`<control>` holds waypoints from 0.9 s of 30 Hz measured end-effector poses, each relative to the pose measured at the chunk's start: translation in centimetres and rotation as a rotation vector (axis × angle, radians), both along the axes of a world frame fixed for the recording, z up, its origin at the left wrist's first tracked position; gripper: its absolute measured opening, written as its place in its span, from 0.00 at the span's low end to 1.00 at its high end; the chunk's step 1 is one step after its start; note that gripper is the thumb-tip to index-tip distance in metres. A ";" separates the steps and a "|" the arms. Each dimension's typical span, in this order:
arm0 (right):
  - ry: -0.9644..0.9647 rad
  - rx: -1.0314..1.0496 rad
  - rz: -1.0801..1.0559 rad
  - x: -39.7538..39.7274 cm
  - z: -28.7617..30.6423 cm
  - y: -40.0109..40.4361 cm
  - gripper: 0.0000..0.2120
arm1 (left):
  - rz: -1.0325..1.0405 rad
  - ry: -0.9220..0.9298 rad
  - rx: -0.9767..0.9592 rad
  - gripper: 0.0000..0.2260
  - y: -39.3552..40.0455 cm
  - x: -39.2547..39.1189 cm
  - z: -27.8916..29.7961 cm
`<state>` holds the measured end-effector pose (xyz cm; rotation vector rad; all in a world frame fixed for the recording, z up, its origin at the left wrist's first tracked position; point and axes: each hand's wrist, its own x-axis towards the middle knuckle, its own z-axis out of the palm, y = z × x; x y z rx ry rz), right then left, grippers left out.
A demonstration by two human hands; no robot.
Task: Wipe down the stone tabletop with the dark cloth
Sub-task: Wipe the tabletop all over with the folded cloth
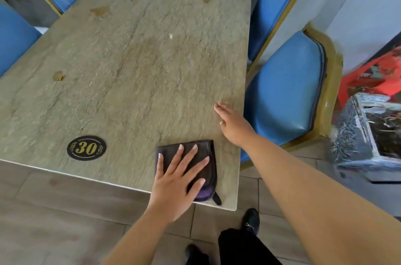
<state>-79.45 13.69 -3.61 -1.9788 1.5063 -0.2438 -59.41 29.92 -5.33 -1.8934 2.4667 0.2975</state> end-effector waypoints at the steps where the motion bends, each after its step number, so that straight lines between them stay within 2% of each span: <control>1: 0.007 0.004 0.021 -0.3 0.0 -0.2 0.26 | 0.084 -0.006 0.005 0.23 -1.6 0.4 -0.1; 4: -0.011 0.048 0.060 -1.2 0.5 -1.7 0.24 | 0.389 -0.017 0.083 0.24 -7.5 -0.2 0.0; 6: -0.033 0.080 0.055 -2.0 1.2 -3.4 0.24 | 0.523 -0.011 0.115 0.24 -10.4 -2.0 0.4; 8: 0.023 0.087 0.073 -2.5 2.0 -5.5 0.23 | 0.529 -0.012 0.117 0.24 -11.0 -4.9 0.8; 12: 0.175 0.097 0.116 -3.3 3.1 -9.3 0.23 | 0.344 -0.035 0.054 0.24 -7.0 -11.0 0.5; 17: 0.352 0.153 0.275 -2.8 5.0 -12.5 0.29 | 0.233 -0.075 0.047 0.24 -5.5 -10.1 0.2; 19: 0.350 0.170 0.316 -2.9 5.0 -13.9 0.31 | 0.360 -0.091 0.061 0.25 -7.9 -8.7 0.5; 23: 0.341 0.214 0.342 -3.5 4.5 -16.3 0.30 | 0.792 -0.005 0.115 0.24 -15.8 -8.7 0.8; 25: 0.373 0.185 0.341 -2.8 4.3 -17.1 0.29 | 0.834 0.022 0.109 0.24 -18.2 -10.5 0.9; 27: 0.422 0.144 0.347 -1.8 4.7 -18.1 0.26 | 0.694 0.007 0.070 0.25 -18.2 -13.5 0.7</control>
